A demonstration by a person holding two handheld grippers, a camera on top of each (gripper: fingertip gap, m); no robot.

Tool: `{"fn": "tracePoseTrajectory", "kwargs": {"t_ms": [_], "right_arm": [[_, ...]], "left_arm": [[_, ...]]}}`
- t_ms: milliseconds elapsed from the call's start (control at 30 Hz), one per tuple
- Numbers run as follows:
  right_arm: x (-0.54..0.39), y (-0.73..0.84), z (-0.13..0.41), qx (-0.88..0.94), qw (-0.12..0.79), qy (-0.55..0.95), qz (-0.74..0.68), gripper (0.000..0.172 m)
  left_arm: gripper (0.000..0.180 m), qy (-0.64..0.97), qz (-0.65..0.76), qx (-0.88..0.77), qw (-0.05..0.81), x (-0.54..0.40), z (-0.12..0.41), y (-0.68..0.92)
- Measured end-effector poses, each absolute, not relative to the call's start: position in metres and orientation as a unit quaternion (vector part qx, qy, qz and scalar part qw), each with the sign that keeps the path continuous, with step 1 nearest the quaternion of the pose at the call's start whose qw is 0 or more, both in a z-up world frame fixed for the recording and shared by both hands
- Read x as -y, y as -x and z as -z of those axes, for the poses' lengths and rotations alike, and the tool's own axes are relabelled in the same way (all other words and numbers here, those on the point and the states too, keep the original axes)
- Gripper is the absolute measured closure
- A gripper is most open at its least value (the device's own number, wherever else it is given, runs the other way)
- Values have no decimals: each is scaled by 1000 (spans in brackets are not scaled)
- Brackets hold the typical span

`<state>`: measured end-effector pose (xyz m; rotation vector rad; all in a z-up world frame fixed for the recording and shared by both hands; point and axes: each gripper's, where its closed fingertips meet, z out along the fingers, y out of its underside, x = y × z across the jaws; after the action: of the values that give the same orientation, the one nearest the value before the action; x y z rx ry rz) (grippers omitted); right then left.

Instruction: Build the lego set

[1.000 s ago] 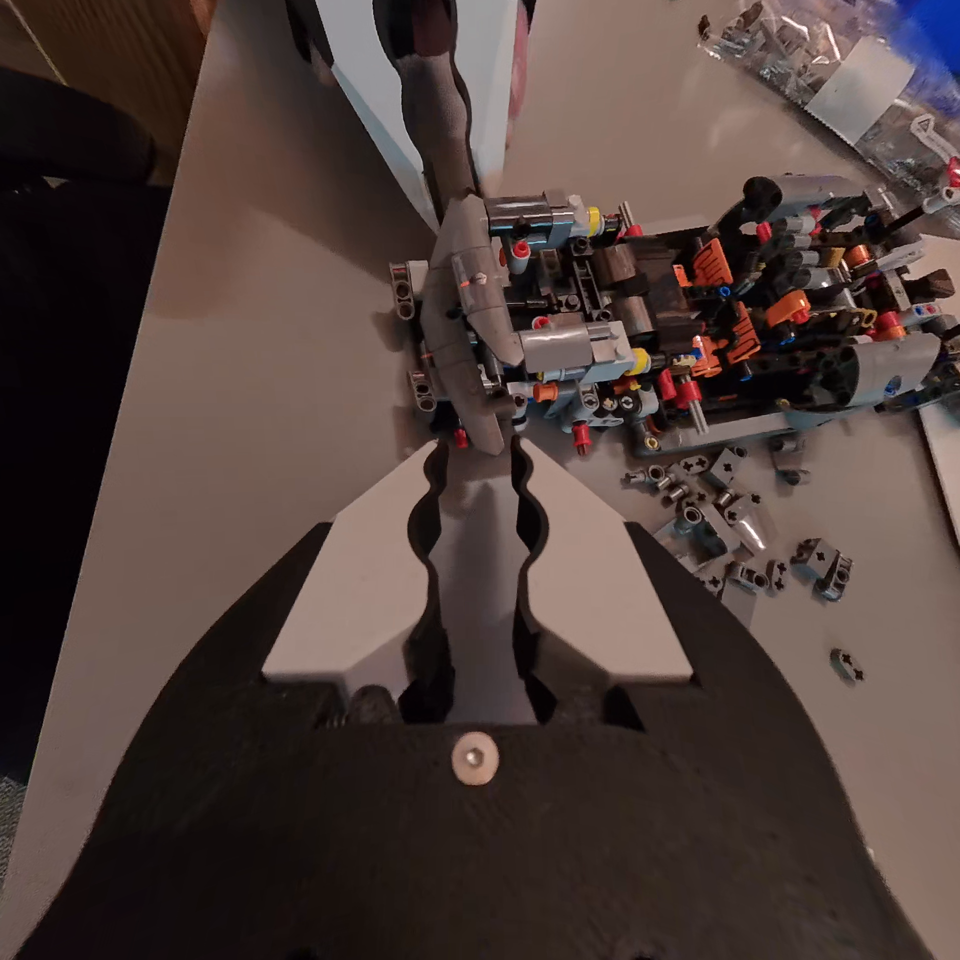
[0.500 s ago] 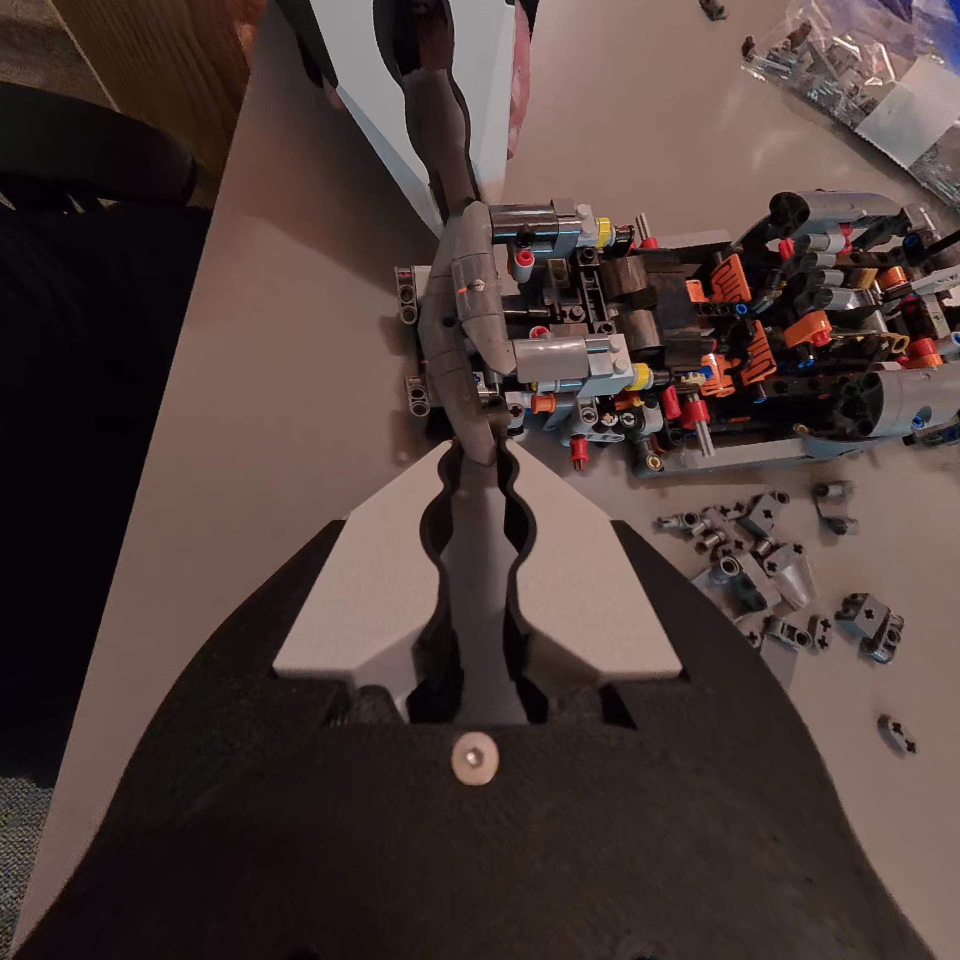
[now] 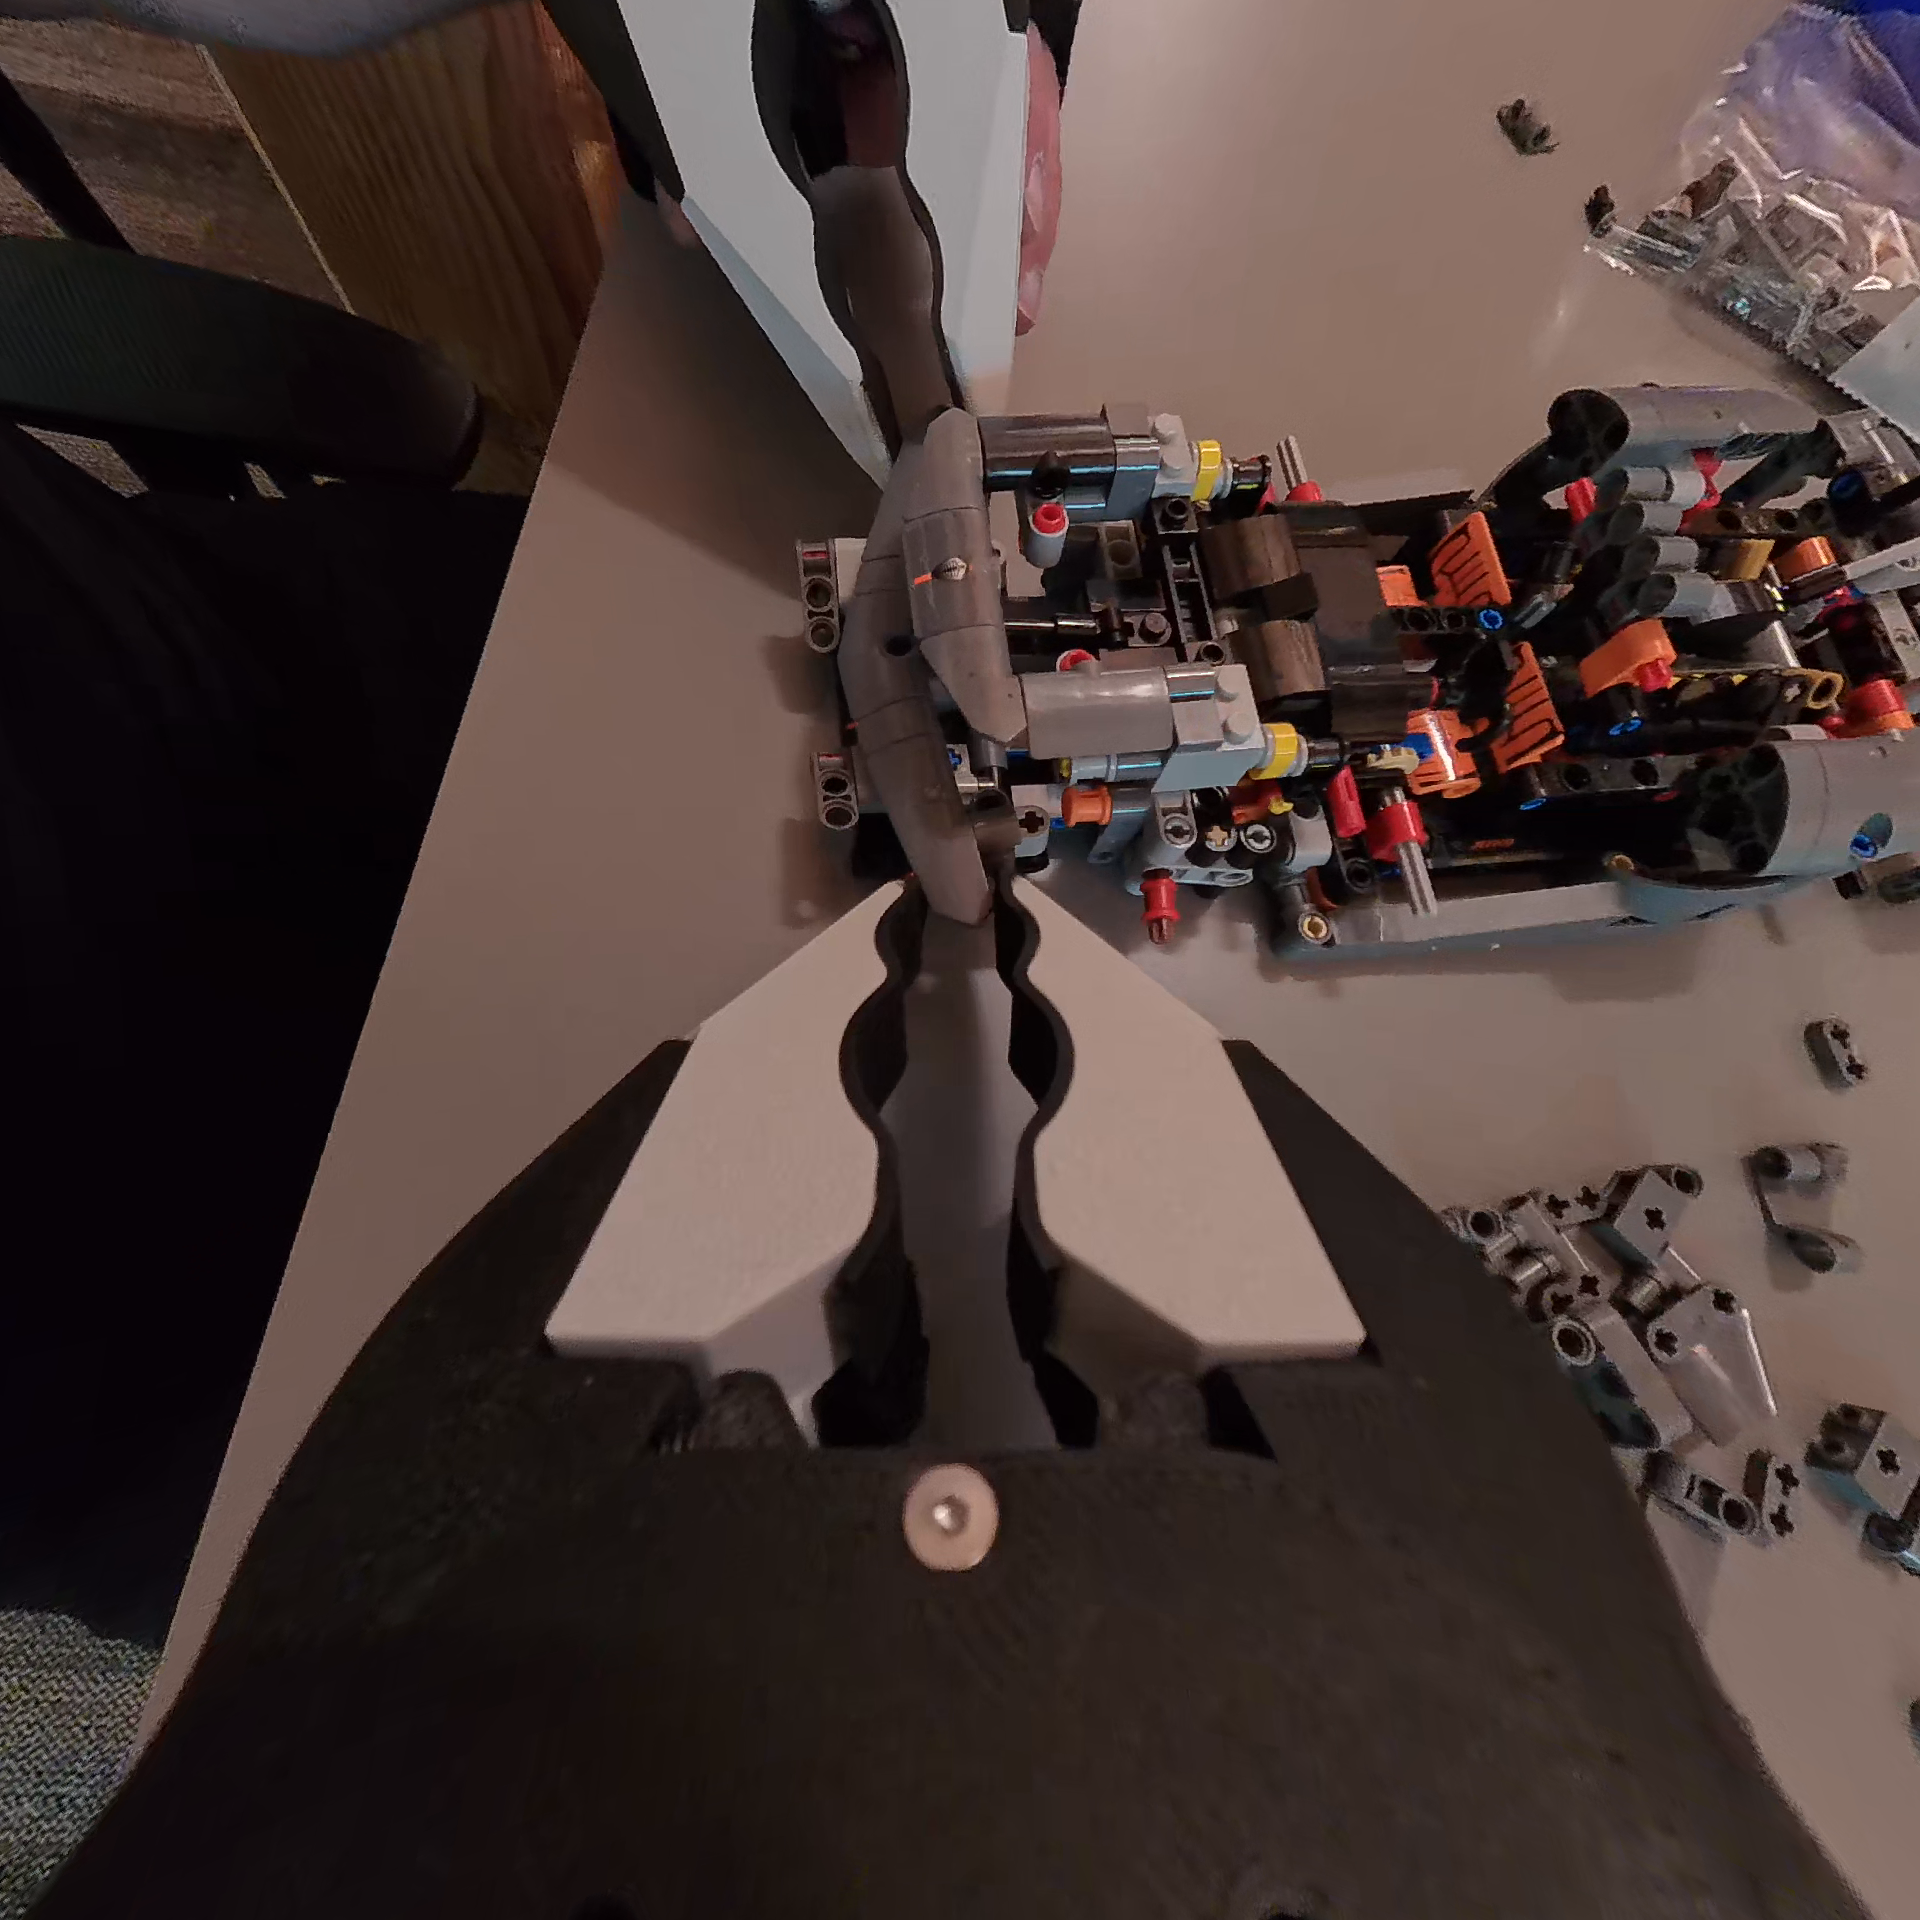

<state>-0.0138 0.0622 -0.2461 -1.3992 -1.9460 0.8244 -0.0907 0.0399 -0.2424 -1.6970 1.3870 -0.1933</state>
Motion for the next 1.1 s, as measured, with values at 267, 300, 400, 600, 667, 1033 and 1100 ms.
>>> {"fn": "tracePoseTrajectory", "kwargs": {"t_ms": [267,300,400,600,667,1033,1100], "right_arm": [[-72,-4,237,734,321,524,-288,144],[-75,-7,233,730,329,524,-290,144],[-90,-11,218,716,365,523,-284,137],[-128,-5,193,702,453,510,-202,132],[-139,-1,183,690,480,507,-192,132],[-170,-5,187,660,558,484,-136,131],[-176,-10,189,653,559,493,-138,132]], "left_arm": [[159,690,111,-539,470,-29,220,109],[159,692,103,-532,477,-33,215,115],[159,694,85,-508,504,-51,199,129],[157,679,25,-480,555,-96,172,128],[157,668,18,-480,568,-106,163,118],[166,609,-102,-521,590,-167,145,87],[167,604,-125,-514,596,-183,144,93]]}}
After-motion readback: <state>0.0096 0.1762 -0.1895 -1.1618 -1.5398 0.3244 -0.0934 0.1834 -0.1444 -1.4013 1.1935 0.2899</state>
